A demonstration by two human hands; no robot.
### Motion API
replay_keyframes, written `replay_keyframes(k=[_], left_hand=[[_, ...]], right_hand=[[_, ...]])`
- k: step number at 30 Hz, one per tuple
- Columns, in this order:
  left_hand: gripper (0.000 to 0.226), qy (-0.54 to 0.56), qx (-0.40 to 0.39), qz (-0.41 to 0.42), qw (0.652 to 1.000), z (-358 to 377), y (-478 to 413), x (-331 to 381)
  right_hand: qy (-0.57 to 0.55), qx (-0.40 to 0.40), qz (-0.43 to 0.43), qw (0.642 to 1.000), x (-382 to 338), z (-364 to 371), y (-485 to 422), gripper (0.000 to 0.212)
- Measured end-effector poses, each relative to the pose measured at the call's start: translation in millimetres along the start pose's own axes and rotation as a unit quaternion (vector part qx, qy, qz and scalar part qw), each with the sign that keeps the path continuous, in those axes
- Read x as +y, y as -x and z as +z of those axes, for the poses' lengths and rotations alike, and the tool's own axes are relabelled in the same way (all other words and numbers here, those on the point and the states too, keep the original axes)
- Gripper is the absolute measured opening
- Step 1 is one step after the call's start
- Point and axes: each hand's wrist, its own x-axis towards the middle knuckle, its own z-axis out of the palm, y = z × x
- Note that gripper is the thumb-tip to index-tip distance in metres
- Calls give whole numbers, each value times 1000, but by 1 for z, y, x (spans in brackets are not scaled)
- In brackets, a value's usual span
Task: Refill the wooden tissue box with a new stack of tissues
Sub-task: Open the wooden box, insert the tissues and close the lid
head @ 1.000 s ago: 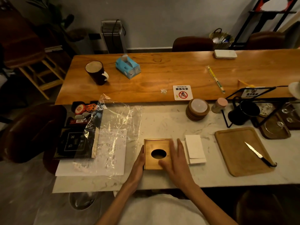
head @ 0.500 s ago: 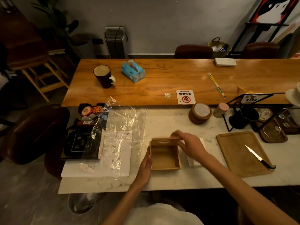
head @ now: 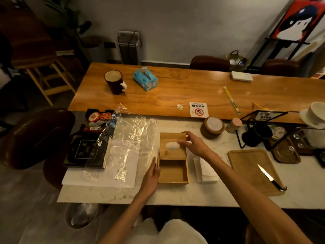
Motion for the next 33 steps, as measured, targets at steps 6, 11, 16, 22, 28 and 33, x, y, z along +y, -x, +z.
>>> replay_keyframes(k=[6,11,16,22,28,33], left_hand=[[21,45,104,6,994,62,48,52],[29,322,-61,-321,888,158,43,55],[41,391,77,-335,854,203,16,47],[37,381,109,-329,857,211,9,44],[74,283,76,-257,921,216,-1,27],[107,104,-26,-185,977,216,-14,21]], right_hand=[[149,-101,23,983,52,-69,-4,62],[305,-301,59,902,78,-72,-3,74],[326,-281,10,903,88,-56,-5,68],[324,-321,53,889,96,-57,-11,69],[136,-237,74,959,145,-82,30,74],[-153,-109,79,979,195,-73,85,63]])
